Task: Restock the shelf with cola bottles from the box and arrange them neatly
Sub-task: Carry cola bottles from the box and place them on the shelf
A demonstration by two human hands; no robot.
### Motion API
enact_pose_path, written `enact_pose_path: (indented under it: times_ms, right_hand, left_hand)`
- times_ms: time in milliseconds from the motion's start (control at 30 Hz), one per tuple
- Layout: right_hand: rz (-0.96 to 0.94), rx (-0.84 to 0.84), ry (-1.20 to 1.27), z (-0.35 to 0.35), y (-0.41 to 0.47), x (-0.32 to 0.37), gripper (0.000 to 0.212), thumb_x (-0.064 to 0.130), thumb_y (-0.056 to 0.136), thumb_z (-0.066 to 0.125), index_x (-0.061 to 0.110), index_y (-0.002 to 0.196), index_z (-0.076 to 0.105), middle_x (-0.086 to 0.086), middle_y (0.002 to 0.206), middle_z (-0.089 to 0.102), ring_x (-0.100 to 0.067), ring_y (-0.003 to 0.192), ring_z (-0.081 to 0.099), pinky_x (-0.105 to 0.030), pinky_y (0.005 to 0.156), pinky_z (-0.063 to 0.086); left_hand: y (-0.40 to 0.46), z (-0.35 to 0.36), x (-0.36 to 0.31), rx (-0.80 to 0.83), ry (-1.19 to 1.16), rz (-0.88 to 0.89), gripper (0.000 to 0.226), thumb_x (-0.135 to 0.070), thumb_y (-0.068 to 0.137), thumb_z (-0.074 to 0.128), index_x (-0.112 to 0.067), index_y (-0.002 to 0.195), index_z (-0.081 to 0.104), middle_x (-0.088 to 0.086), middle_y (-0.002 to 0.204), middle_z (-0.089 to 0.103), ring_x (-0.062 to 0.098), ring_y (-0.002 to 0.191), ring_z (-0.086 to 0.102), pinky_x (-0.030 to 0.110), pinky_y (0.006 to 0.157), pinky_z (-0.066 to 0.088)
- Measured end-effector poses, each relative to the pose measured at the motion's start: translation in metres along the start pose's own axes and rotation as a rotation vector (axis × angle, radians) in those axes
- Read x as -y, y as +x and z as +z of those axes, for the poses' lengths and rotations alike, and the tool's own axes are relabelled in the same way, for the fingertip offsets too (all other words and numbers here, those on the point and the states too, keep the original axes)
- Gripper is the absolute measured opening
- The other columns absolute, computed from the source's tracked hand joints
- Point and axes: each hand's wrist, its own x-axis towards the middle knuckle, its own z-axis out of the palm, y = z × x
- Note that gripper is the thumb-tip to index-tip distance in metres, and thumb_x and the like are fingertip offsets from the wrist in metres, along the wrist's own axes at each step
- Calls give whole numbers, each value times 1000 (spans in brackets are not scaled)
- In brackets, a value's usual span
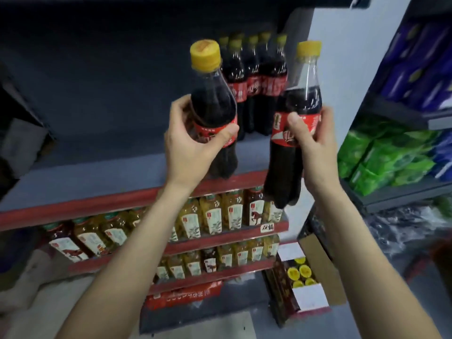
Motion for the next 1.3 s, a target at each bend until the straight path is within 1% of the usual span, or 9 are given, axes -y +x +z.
enact_pose_path:
  times_ms: [67, 233, 600, 767, 900, 967, 1067, 1200, 1300]
  right_hand:
    - [-73, 20, 0, -8, 35, -4, 47, 26, 88, 66, 12, 124, 40, 7, 98, 60, 4, 84, 61, -16, 78, 48]
    - [-148, 50, -81, -21, 102, -34, 54, 24, 86, 71, 17, 126, 36, 7, 104, 62, 4, 87, 63, -15, 80, 47]
    - [-61, 131, -95, -17, 152, -94, 54, 26, 85, 73, 27, 123, 35, 7, 111, 61, 11, 90, 60, -10, 80, 46]
    - [-51, 212, -60, -20, 158, -104, 61, 23, 85, 73, 28, 128, 30, 5, 120, 56, -9, 108, 62, -29, 95, 51]
    - [-111, 307, -161, -35, 156, -117, 92, 32, 73, 80, 24, 146, 24, -2, 143, 43, -18, 129, 47, -45, 105, 43]
    - [-131, 323, -218, -37, 154, -122, 99, 31, 73, 80, 22, 150, 20, 1, 147, 39, -18, 133, 42, -47, 107, 41]
    - [-125, 301, -256, -33, 149, -126, 105, 33, 71, 79, 23, 152, 13, 0, 152, 35, -18, 136, 39, -49, 108, 40]
    - [-112, 250, -289, -32, 142, -126, 106, 35, 72, 78, 32, 151, 8, -4, 150, 37, -21, 134, 42, -48, 105, 43]
    - [-150, 181, -372, -33, 130, -121, 102, 32, 77, 78, 24, 152, 10, -8, 141, 40, -23, 129, 42, -39, 107, 39]
  left_hand:
    - [18, 29, 4, -32, 45, -13, 62, -43, 67, 79, -19, 115, 48, -4, 111, 62, 14, 102, 63, 44, 88, 52]
    - [47, 97, 18, -69, 149, -108, 61, -50, 67, 79, -23, 114, 51, -14, 106, 66, 4, 100, 63, 35, 90, 51]
    - [82, 181, 58, -277, 340, -241, 78, -50, 77, 72, -14, 140, 41, 8, 135, 55, 25, 124, 52, 34, 96, 42]
    - [81, 200, 59, -336, 252, -206, 78, -36, 86, 67, -14, 149, 26, 11, 150, 36, 25, 139, 30, 24, 108, 25]
    - [85, 191, 58, -194, 409, -190, 79, -31, 87, 65, -20, 151, 20, 7, 151, 33, 25, 141, 24, 36, 109, 28]
    - [87, 181, 60, -85, 546, -154, 81, -27, 86, 65, -23, 151, 18, 4, 151, 31, 22, 139, 28, 34, 103, 35]
    - [88, 172, 62, -75, 620, -72, 79, -27, 85, 68, -22, 150, 24, 5, 144, 35, 18, 126, 41, 28, 85, 44]
    - [85, 171, 67, -76, 606, -61, 77, -30, 84, 69, -20, 148, 27, 10, 145, 34, 25, 131, 39, 37, 93, 46]
    - [79, 167, 71, -73, 537, -76, 78, -28, 83, 70, -22, 147, 28, 9, 144, 38, 25, 129, 43, 40, 97, 46]
